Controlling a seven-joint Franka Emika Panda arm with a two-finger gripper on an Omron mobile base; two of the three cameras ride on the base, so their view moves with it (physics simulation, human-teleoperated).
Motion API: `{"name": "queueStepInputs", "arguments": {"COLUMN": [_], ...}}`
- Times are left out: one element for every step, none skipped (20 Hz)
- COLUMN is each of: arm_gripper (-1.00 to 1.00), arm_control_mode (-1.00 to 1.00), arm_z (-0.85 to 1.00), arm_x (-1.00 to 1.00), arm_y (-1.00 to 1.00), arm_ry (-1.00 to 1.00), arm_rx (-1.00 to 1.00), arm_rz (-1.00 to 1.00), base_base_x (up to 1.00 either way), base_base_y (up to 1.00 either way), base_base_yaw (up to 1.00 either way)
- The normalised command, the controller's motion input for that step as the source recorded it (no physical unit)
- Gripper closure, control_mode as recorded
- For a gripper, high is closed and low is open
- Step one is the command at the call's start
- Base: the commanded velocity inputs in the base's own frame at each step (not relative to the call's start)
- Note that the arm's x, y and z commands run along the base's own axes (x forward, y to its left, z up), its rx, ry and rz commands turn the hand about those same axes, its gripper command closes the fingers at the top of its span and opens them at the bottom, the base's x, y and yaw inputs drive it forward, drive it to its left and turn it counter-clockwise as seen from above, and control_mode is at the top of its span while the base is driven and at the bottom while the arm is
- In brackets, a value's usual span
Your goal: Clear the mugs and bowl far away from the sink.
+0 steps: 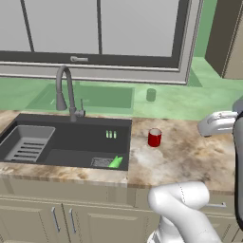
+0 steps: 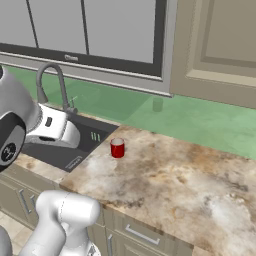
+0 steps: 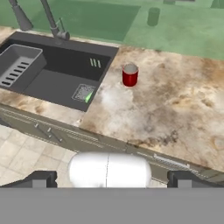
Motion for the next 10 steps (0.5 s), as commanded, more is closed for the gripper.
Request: {"name": "queueStepInputs", "arguments": {"arm_gripper": [-1.00, -1.00, -1.00, -1.00, -1.00, -1.00, -1.00, -1.00, -1.00, -1.00], "arm_control_mode": [-1.00, -1.00, -1.00, -1.00, -1.00, -1.00, -1.00, -1.00, -1.00, -1.00], "arm_z": [-0.26, -0.23, -0.24, -0.29, -0.33, -0.36, -0.44, -0.46, -0.45, -0.41], "arm_x": [0.28, 0.30, 0.19, 0.16, 0.09, 0.09, 0.21, 0.24, 0.24, 0.21], "arm_y": [0.00, 0.00, 0.00, 0.00, 0.00, 0.00, 0.00, 0.00, 0.00, 0.00], "arm_ry": [0.15, 0.11, 0.06, 0.01, 0.00, 0.00, 0.10, 0.12, 0.12, 0.10], "arm_rx": [-0.15, -0.12, -0.13, -0.14, -0.14, -0.16, -0.13, -0.13, -0.13, -0.13], "arm_rz": [0.00, 0.00, 0.00, 0.00, 0.00, 0.00, 0.00, 0.00, 0.00, 0.00], "base_base_x": [0.00, 0.00, 0.00, 0.00, 0.00, 0.00, 0.00, 0.00, 0.00, 0.00], "base_base_y": [0.00, 0.00, 0.00, 0.00, 0.00, 0.00, 0.00, 0.00, 0.00, 0.00], "base_base_yaw": [0.00, 0.00, 0.00, 0.00, 0.00, 0.00, 0.00, 0.00, 0.00, 0.00]}}
